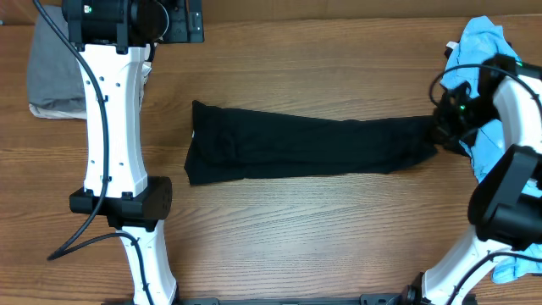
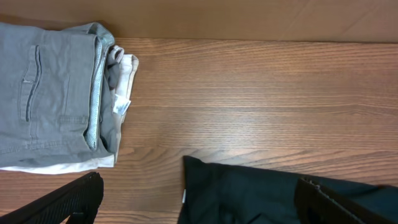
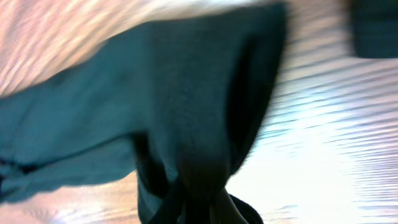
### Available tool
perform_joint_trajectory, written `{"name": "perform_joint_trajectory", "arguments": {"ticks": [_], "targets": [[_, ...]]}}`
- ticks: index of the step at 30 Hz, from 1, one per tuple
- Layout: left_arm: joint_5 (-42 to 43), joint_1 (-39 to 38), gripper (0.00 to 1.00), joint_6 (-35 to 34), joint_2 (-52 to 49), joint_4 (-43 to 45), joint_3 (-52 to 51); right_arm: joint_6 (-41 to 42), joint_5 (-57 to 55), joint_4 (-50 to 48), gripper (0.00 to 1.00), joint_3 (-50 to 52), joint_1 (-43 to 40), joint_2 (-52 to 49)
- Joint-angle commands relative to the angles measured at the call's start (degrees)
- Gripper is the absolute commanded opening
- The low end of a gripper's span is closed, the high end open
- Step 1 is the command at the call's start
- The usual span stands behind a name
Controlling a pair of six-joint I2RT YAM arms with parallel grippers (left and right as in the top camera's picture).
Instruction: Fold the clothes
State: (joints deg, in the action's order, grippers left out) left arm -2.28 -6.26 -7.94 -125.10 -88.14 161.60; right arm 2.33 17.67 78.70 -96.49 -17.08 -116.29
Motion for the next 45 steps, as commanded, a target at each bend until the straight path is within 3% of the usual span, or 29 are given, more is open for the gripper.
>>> {"name": "perform_joint_trajectory", "arguments": {"ticks": [1,12,21,22,23,26,27,35,45], "targets": [[0.6,-0.1,1.00,1.6,-0.2,0.4,-1.2,-1.3,2.1,0.4,0.04,-1.5,6.0,3.1],[0.4,0.0,1.00,1.6,-0.2,3.2,-5.5,1.7,1.2,-5.6,0.05,0.6,29.0,3.0],[0.4,0.0,1.00,1.6,-0.2,3.1,-5.6,5.8,-0.4,-15.1,0.09,0.6,40.3,0.3],[0.4,0.0,1.00,1.6,-0.2,3.1,-5.6,6.6,-1.2,-15.2,0.14,0.6,40.7,0.0],[0.4,0.0,1.00,1.6,-0.2,3.0,-5.6,6.7,-1.6,-15.2,0.25,0.6,41.0,-0.2],[0.4,0.0,1.00,1.6,-0.2,2.6,-5.8,6.7,-1.5,-14.5,0.92,0.6,41.1,-0.4],[0.4,0.1,1.00,1.6,-0.2,2.4,-6.0,6.7,-1.5,-13.9,1.00,0.6,41.1,-0.4],[3.3,1.6,1.00,2.4,-0.2,-3.8,-13.5,6.7,-1.1,-7.4,1.00,-2.2,37.3,1.7],[6.7,2.9,1.00,6.3,-0.2,-3.6,-35.7,4.9,-1.0,-6.0,1.00,-2.2,29.3,2.3]]}}
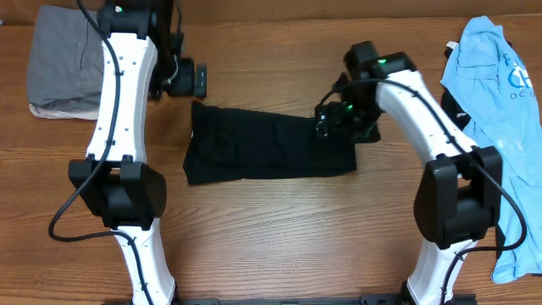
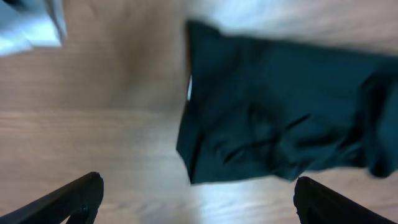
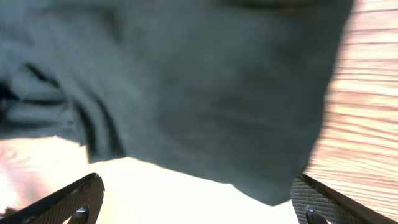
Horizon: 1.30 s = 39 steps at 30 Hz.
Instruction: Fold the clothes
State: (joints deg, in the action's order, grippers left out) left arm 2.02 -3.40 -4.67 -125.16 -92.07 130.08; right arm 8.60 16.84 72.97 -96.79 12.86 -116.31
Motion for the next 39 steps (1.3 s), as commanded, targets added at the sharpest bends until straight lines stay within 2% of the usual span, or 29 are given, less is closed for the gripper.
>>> {"name": "perform_joint_trajectory", "arguments": {"ticks": [1,14,29,30,32,33,34,35,36,38,39], "targets": [[3.3,0.0,1.00,4.3,-0.2,1.1,-6.3,-2.0,-0.2,-0.2,1.00,-1.9,-1.0,2.3],[10.0,0.0,1.00,15.1,-0.2,20.5,-26.0,-4.6,-0.3,-0.2,1.00,-1.9,-1.4,2.3],[4.9,-0.1,1.00,16.7,-0.2,37.0,-42.9,-4.5,-0.2,-0.2,1.00,-1.9,-1.4,2.3],[4.9,-0.2,0.96,16.2,-0.2,37.9,-44.3,-4.5,-0.2,-0.2,1.00,-1.9,-1.4,2.3],[4.9,-0.4,0.79,14.5,-0.2,40.0,-47.2,-4.1,-0.2,-0.2,1.00,-1.9,-1.4,2.3],[4.9,-0.5,0.58,13.8,-0.2,40.6,-48.3,-4.1,-0.2,-0.2,1.00,-1.9,-1.4,2.3],[4.8,-0.5,0.24,13.1,-0.2,41.1,-49.0,-4.1,-0.2,-0.2,1.00,-1.9,-1.4,2.3],[4.8,-0.4,0.05,12.0,-0.2,41.5,-49.5,-4.1,-0.2,-0.2,0.99,-1.9,-1.4,2.3],[4.8,-0.2,0.04,10.4,-0.2,41.7,-49.6,-4.1,-0.2,-0.3,0.94,-1.9,-1.4,2.3],[4.9,0.3,0.04,7.7,-0.2,42.1,-49.3,-4.0,0.2,-0.4,0.71,-1.8,-1.3,2.3],[5.0,0.5,0.04,6.7,-0.2,42.0,-48.7,-4.1,1.1,-0.5,0.52,-1.8,-1.2,2.3]]}}
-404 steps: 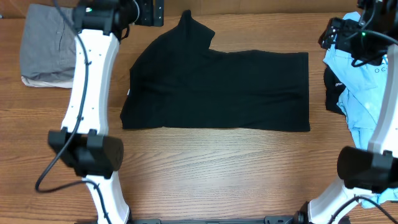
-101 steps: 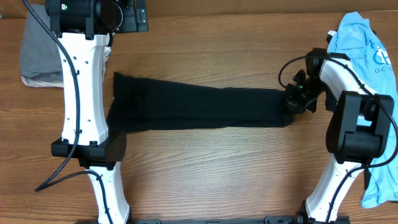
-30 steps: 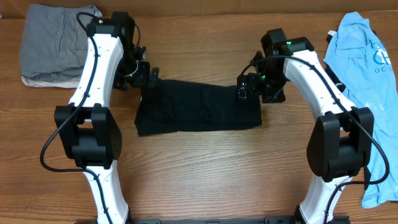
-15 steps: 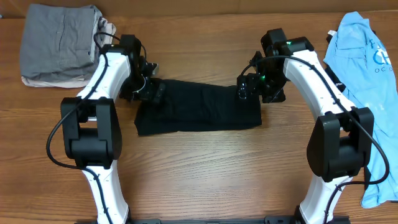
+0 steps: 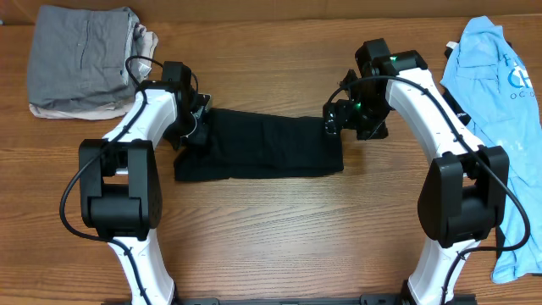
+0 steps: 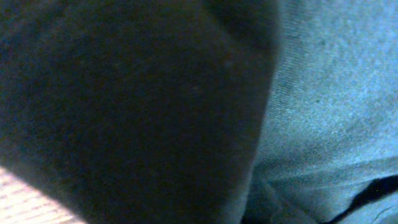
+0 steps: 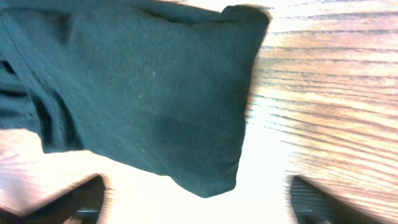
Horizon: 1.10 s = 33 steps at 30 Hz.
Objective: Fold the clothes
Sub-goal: 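Fold the strip's right end leftward onto the left end with the right gripper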
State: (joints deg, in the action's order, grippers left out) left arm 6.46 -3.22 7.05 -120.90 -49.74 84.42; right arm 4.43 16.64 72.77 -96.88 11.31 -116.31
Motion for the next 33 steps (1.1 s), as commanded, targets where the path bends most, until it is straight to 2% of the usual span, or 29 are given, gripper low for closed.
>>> {"name": "perform_joint_trajectory", "arguments": {"ticks": [1,2,3,11,21,28,29,33], "targets": [[0.9,0.5,0.04,-5.7,-4.4,-0.7,-2.4,0.1,2.0,-0.4,0.30,-1.7,0.5,2.3],[1.1,0.5,0.04,-6.0,-4.4,-1.3,-1.5,0.1,2.7,-0.6,0.14,-1.6,0.6,2.3],[1.6,0.5,0.04,-6.0,-4.2,-2.3,-0.4,0.1,3.7,-1.0,0.04,-1.4,1.0,2.3],[2.8,0.2,0.04,-6.0,-1.9,-10.6,11.7,0.9,7.2,-9.8,0.04,6.8,3.8,2.1],[4.1,-2.7,0.04,-5.8,5.7,-19.7,23.2,7.9,10.0,-30.8,0.04,24.1,3.8,-0.2],[4.1,-11.0,0.04,-6.1,10.7,-18.9,23.4,8.7,10.1,-31.7,0.04,25.6,2.8,-2.3],[4.1,-12.5,0.04,-6.8,10.7,-18.3,23.4,8.7,10.1,-31.7,0.04,25.6,2.7,-2.3],[4.1,-18.3,0.04,-17.3,9.4,-15.9,23.4,8.9,10.1,-31.8,0.04,25.6,2.6,-2.3]]}}
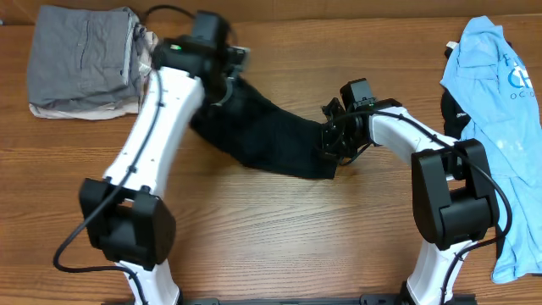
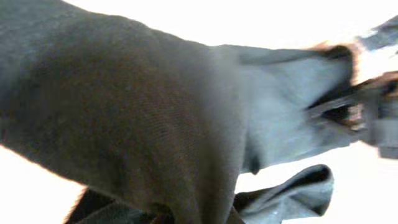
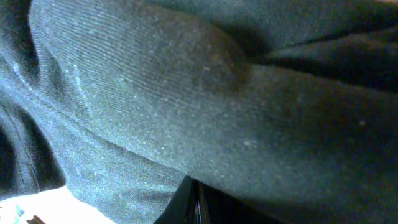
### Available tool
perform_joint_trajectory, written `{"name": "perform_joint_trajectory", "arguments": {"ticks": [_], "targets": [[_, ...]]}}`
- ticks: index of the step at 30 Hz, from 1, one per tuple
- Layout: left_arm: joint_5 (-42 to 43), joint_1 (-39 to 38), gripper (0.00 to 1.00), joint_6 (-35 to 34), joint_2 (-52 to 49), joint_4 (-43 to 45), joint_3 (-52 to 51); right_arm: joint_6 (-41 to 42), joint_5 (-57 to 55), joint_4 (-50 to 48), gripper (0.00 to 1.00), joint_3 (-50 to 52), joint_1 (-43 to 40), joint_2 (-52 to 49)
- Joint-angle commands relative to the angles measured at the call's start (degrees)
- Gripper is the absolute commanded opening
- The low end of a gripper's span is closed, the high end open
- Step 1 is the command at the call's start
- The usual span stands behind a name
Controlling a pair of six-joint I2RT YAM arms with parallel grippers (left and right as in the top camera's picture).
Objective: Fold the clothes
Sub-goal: 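Fold the strip's right end leftward onto the left end with the right gripper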
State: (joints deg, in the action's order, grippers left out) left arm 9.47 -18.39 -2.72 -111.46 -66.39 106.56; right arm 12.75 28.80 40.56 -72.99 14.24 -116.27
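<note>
A black garment [image 1: 271, 144] lies folded in the middle of the table, slanting from back left to front right. My left gripper [image 1: 227, 85] is shut on its left end and holds that end raised toward the back. In the left wrist view the dark cloth [image 2: 155, 112] drapes over my left gripper [image 2: 193, 218] and hides the fingers. My right gripper [image 1: 330, 142] is down on the garment's right end, shut on the cloth. The right wrist view is filled with black fabric [image 3: 186, 93], the right gripper [image 3: 196, 208] pinched at the bottom.
A folded grey pair of trousers [image 1: 80, 59] on a pale garment sits at the back left corner. A light blue shirt [image 1: 491, 93] lies spread along the right edge. Bare wood table [image 1: 279, 237] shows in front of the black garment.
My left gripper, then low on the garment's left end, now holds that end lifted toward the back. My right gripper, open above the right fold, is now down and shut on it.
The black garment lay long across the table, my right gripper holding its far right end and my left open by the grey pile. Then the garment was folded shorter and both grippers were open. The left then came down on the left end; now both hold the cloth.
</note>
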Motion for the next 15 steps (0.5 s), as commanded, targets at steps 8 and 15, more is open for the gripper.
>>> {"name": "perform_joint_trajectory", "arguments": {"ticks": [8,15], "targets": [[1.6,-11.5,0.04,-14.1,-7.5,6.1,1.2,0.9,-1.9,0.5,0.04,1.7,-0.6,-2.3],[5.6,-16.3,0.04,-16.9,-11.4,12.8,1.2,0.8,8.4,1.2,0.04,-1.6,-6.1,1.6]]}}
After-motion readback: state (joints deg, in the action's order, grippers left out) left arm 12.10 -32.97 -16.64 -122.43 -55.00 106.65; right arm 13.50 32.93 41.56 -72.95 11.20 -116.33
